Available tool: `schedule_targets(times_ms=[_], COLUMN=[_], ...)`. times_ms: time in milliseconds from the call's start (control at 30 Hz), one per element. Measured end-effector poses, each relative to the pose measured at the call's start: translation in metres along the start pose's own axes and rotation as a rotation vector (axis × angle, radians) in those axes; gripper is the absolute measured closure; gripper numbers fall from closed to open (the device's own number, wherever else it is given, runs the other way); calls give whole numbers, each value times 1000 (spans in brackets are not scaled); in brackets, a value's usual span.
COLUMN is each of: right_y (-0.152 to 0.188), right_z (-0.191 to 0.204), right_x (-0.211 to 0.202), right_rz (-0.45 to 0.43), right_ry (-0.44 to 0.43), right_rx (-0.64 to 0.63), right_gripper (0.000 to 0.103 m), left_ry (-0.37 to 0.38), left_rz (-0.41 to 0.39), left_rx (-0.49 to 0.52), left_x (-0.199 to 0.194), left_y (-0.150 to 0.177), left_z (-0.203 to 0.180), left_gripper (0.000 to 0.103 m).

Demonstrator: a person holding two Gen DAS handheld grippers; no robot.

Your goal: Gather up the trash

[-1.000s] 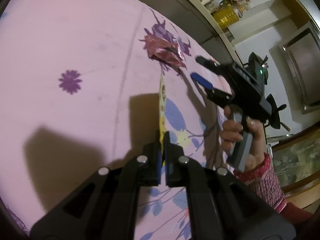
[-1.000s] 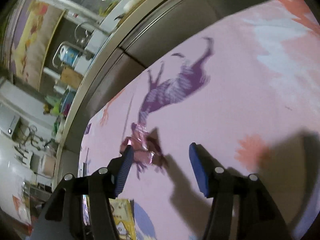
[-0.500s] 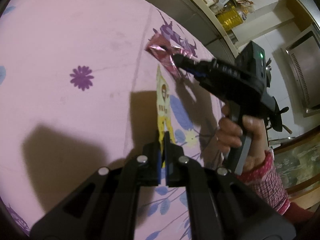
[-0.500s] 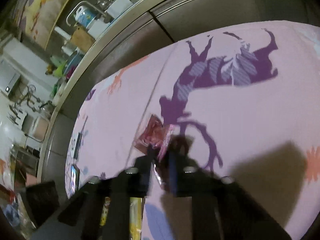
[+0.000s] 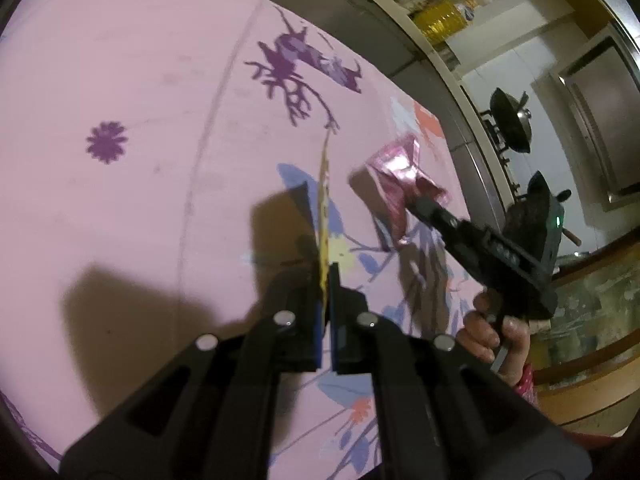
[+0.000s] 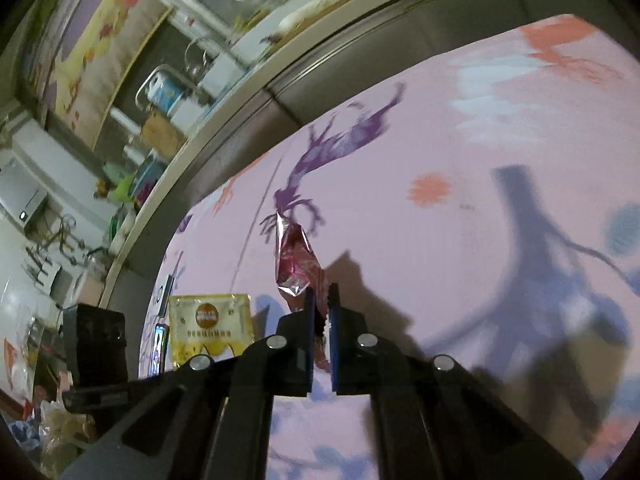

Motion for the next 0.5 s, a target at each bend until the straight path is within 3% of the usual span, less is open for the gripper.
schedule_targets(times_ms=[500], right_y=[37], right_z=[-95], right_x=[-125], right_rz=[-218], right_ry=[115], right_rx=[229], right_gripper=[100], left_ry=[23], left_rz=[55], left_rx=[89], left_x=[22], left_y=[14], left_z=[-52], left_gripper=[101])
Point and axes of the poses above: each gripper's, at about its wrist camera, not at the fingertips, and x roughly the way its jaws point, z to its left, y to its underside, the point moved 6 cm from there along x, roughly the way its jaws point, and after that the axes turned 1 degree about -x, right-handed, at the moved point
